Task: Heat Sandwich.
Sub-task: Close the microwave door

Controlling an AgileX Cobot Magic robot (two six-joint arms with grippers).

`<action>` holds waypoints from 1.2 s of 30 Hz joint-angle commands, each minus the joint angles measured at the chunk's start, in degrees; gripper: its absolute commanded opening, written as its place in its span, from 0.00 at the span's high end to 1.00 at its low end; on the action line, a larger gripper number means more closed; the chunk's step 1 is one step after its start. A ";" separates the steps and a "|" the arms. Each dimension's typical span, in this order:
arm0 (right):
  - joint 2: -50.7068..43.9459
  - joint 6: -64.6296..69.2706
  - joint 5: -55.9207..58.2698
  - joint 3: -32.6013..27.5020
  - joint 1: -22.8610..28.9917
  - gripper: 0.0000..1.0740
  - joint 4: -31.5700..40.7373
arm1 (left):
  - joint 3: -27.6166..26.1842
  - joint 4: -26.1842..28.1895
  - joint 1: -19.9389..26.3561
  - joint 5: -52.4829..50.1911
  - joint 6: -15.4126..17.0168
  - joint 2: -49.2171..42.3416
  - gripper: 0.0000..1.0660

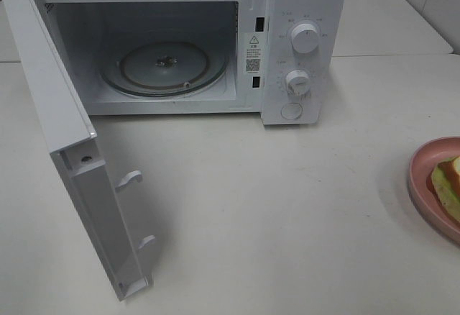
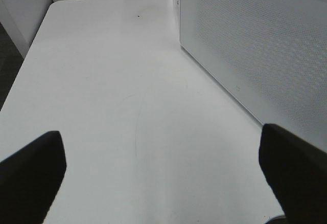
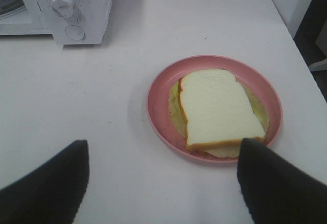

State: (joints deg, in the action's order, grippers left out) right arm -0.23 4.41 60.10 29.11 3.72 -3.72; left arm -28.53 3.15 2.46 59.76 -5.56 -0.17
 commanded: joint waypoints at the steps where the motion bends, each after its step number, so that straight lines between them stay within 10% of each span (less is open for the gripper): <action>1: -1.60 -0.06 -0.74 -0.06 -0.46 0.29 0.23 | 0.23 0.06 0.23 -0.46 0.00 -1.26 0.09; 25: -1.60 -0.06 -0.74 -0.06 -0.40 0.29 0.23 | -1.66 -0.17 0.23 -5.61 0.86 2.46 0.13; 36: -1.60 -0.06 -0.74 -0.06 -0.40 0.29 0.23 | -1.20 -0.29 0.23 -14.44 0.80 15.53 0.59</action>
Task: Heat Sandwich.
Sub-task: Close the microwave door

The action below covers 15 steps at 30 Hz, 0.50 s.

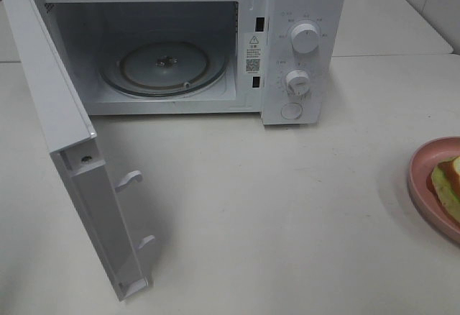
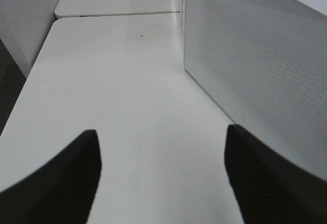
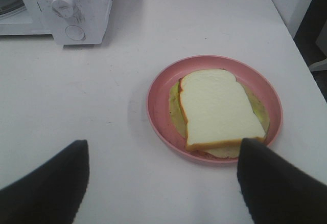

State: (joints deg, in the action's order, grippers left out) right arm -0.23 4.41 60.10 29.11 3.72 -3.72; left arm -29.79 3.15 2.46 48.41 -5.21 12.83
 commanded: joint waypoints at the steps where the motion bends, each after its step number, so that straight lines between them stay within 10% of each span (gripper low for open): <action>1: -1.60 -0.06 -0.74 -0.06 -0.40 0.29 0.23 | 0.34 -0.40 0.23 -4.18 0.46 3.78 0.65; 6: -1.60 -0.06 -0.74 -0.06 -0.40 0.29 0.23 | 3.55 -0.11 0.23 -13.18 0.46 9.11 1.00; 15: -1.60 -0.06 -0.74 -0.06 -0.40 0.29 0.23 | 11.29 0.34 0.23 -35.12 0.34 17.42 1.00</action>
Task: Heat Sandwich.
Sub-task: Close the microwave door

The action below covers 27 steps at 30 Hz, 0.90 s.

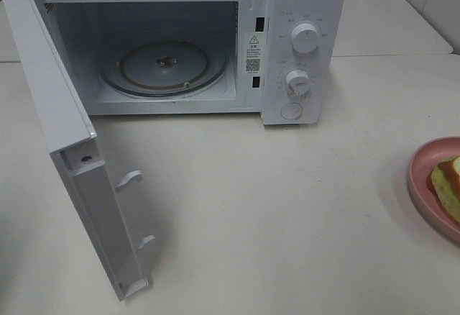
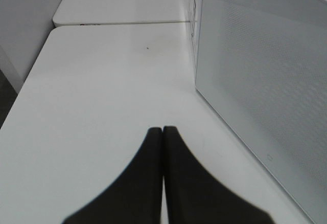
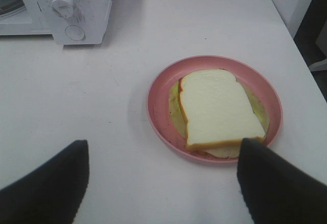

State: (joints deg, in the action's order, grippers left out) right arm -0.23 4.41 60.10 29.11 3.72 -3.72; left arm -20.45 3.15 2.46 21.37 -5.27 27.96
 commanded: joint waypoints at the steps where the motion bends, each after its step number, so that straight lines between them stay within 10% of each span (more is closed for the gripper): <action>1: -1.60 -0.06 -0.74 -0.06 -0.40 0.29 0.23 | 2.86 0.34 0.23 -10.94 0.40 3.38 1.00; 19: -1.60 -0.06 -0.74 -0.06 -0.40 0.29 0.23 | 8.88 -5.96 0.23 -51.11 0.92 29.16 1.00; 27: -1.60 -0.06 -0.74 -0.06 -0.40 0.29 0.23 | 8.59 -13.46 0.23 -63.88 8.02 41.08 1.00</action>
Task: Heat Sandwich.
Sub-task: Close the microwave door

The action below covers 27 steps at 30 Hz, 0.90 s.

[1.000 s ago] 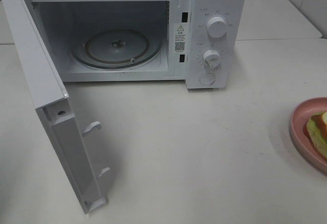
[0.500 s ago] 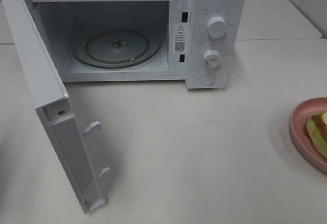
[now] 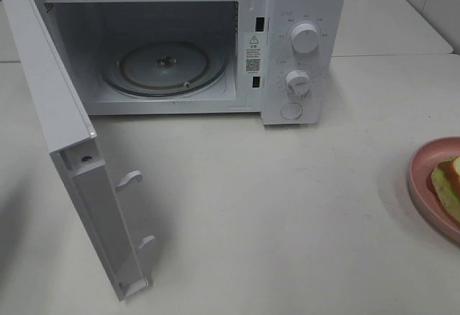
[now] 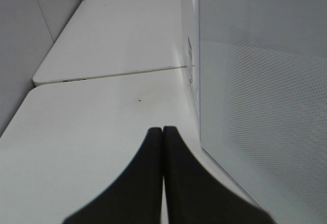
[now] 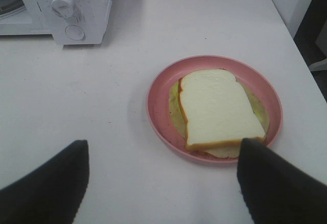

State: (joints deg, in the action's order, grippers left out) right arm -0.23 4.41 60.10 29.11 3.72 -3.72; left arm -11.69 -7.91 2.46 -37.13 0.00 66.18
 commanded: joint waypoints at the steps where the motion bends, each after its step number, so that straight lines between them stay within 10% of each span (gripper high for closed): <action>1: -1.60 -0.06 -0.74 -0.06 -0.40 0.29 0.23 | -0.52 -3.21 0.23 -6.47 3.27 4.18 1.00; 27: -1.60 -0.06 -0.74 -0.06 -0.40 0.29 0.23 | -16.27 -4.24 -19.94 -12.61 2.01 27.67 1.00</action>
State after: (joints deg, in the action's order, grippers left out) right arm -0.23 4.41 60.05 29.11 3.72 -3.72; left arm -25.73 -12.20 -15.41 -48.53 2.23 92.59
